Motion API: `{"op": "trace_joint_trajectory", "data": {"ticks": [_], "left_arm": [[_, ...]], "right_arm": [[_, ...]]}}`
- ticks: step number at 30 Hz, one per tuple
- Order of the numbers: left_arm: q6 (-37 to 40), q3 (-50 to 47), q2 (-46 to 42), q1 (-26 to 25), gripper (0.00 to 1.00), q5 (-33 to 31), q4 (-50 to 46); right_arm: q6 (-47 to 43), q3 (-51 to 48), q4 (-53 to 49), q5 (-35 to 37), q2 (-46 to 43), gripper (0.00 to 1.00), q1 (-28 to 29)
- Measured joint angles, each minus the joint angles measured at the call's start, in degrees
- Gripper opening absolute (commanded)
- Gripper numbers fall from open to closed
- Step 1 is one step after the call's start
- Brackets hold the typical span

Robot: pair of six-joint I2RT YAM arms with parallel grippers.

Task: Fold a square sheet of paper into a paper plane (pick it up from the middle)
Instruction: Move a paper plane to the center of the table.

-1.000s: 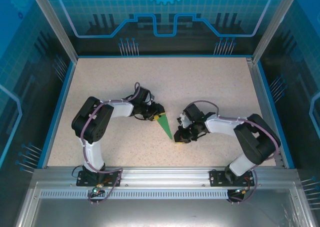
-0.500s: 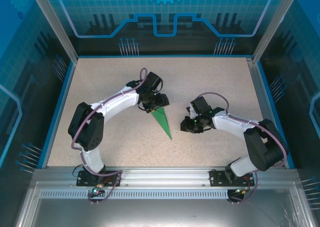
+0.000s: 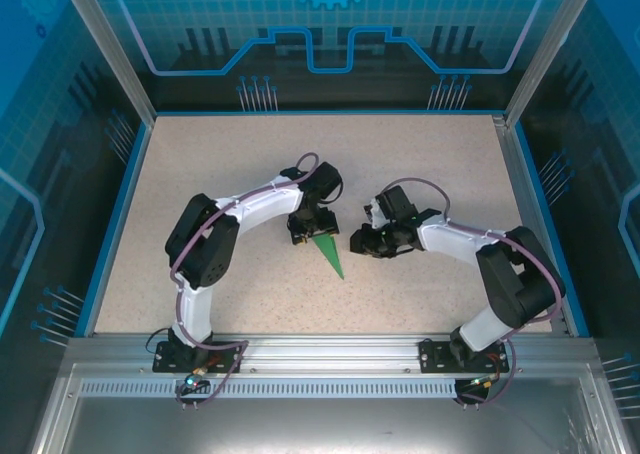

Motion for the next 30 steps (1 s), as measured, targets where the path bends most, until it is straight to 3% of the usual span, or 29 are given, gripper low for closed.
{"op": "trace_joint_trajectory", "data": {"ticks": [14, 22, 30], "left_arm": [[-1.4, -9.5, -5.0, 3.3, 0.45, 2.8, 5.3], [-1.1, -11.9, -6.5, 3.3, 0.25, 3.2, 7.3], [-1.2, -14.1, -6.9, 3.3, 0.23, 3.1, 7.8]], "right_arm": [[-0.3, 4.8, 1.1, -1.9, 6.8, 0.4, 2.7], [-1.3, 8.2, 1.4, -3.3, 9.6, 0.48, 3.4], [-2.3, 10.8, 0.5, -3.2, 13.1, 0.49, 4.2]]}}
